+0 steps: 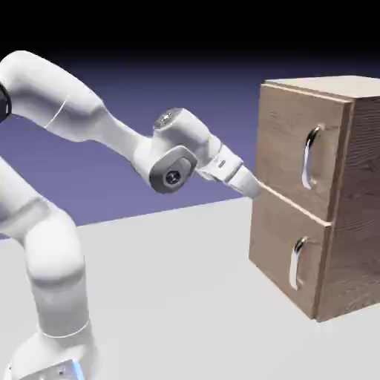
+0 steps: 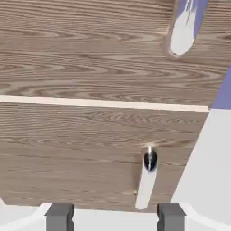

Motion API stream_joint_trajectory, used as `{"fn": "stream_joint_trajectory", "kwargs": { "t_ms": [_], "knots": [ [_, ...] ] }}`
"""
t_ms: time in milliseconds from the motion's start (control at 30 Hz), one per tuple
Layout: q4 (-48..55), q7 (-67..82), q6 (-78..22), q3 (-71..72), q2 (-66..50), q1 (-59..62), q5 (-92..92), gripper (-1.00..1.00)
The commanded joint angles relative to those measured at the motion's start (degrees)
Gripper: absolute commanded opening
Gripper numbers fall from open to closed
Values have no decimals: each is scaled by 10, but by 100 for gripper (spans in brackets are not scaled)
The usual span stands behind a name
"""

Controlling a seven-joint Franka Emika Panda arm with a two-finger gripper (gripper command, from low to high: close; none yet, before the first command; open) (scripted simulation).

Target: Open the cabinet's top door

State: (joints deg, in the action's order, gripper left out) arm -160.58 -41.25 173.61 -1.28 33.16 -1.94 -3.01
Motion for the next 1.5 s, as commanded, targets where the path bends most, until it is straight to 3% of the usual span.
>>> {"fn": "stream_joint_trajectory", "kwargs": {
  "t_ms": [0, 1467],
  "knots": [
    [4, 10, -3, -11, 4, -10, -25, 0],
    [158, 450, -149, -477, 188, -468, -1121, 0]
  ]
}}
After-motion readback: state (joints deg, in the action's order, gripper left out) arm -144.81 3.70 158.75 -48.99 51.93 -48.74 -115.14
